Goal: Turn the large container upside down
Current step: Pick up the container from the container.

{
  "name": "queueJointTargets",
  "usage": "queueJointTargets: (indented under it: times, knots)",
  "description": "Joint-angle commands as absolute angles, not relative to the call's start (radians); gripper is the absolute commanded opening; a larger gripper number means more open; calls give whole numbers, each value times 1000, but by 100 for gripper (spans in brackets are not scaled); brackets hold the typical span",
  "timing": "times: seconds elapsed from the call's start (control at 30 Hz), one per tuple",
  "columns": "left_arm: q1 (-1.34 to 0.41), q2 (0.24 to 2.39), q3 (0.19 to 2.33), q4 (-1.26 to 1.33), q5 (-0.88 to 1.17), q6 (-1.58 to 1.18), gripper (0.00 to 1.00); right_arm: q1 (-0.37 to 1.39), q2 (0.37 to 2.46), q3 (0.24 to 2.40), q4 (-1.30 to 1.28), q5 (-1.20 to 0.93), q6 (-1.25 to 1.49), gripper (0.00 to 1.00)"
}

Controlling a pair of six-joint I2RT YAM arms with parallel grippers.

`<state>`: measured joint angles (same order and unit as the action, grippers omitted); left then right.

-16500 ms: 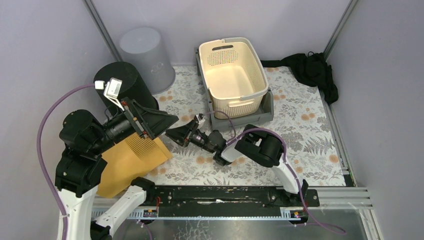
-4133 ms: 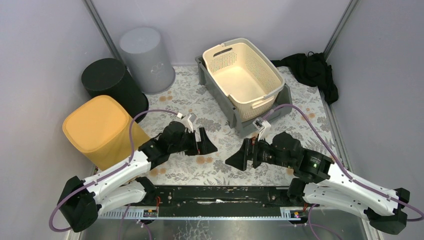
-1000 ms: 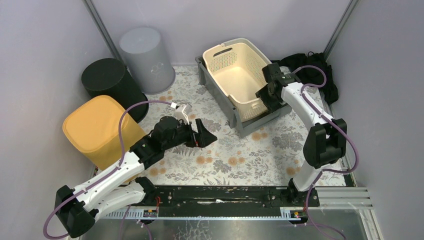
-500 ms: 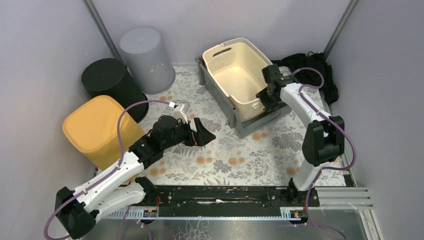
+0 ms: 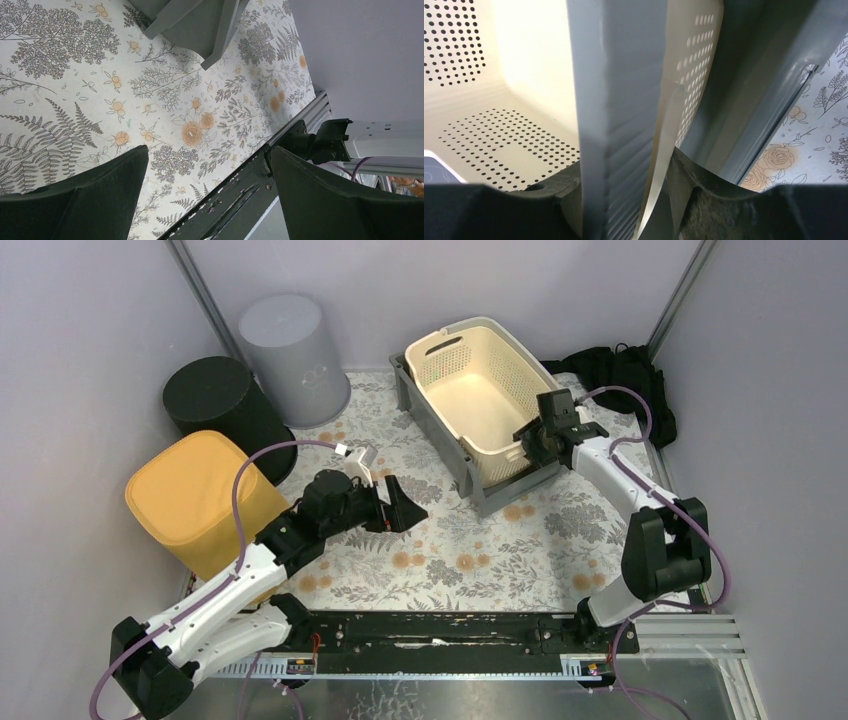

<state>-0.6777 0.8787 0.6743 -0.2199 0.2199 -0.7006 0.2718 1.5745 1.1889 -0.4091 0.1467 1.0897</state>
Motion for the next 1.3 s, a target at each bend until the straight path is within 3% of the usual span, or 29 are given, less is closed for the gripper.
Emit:
queueJointTargets:
  times: [0.0,0.03,0.1,0.17,0.23,0.4,0.63,0.8,0.9,1.0,1.27]
  knots:
    - [-670,876,694,-215,233,-679,100,281,1504,1189,-247,41,967,0]
    - [-670,877,696,-215,234,-679,100,282,1507,1199,-248,27,953,1]
    - [-670,879,699,-215,235,-680,100,281,1518,1229,-273,7,936,24]
    - [-670,878,701,-217,236,-678,100,281,1535,1264,-318,4,927,34]
    - [-670,876,702,-219,236,-678,100,281,1549,1298,-367,18,916,54]
    - [-668,871,697,-214,239,-680,100,279,1607,1415,-528,44,909,63]
    - [-669,856,692,-215,248,-677,100,281,1658,1576,-698,78,935,84]
    - [-663,842,688,-216,259,-672,100,281,1733,1726,-888,130,939,85]
    - [-660,835,683,-208,272,-673,100,281,1773,1780,-970,147,941,77]
    - [-657,826,677,-197,285,-679,100,283,1779,1783,-988,157,944,71]
    - [-652,802,668,-186,308,-681,100,293,1796,1801,-1037,216,946,69]
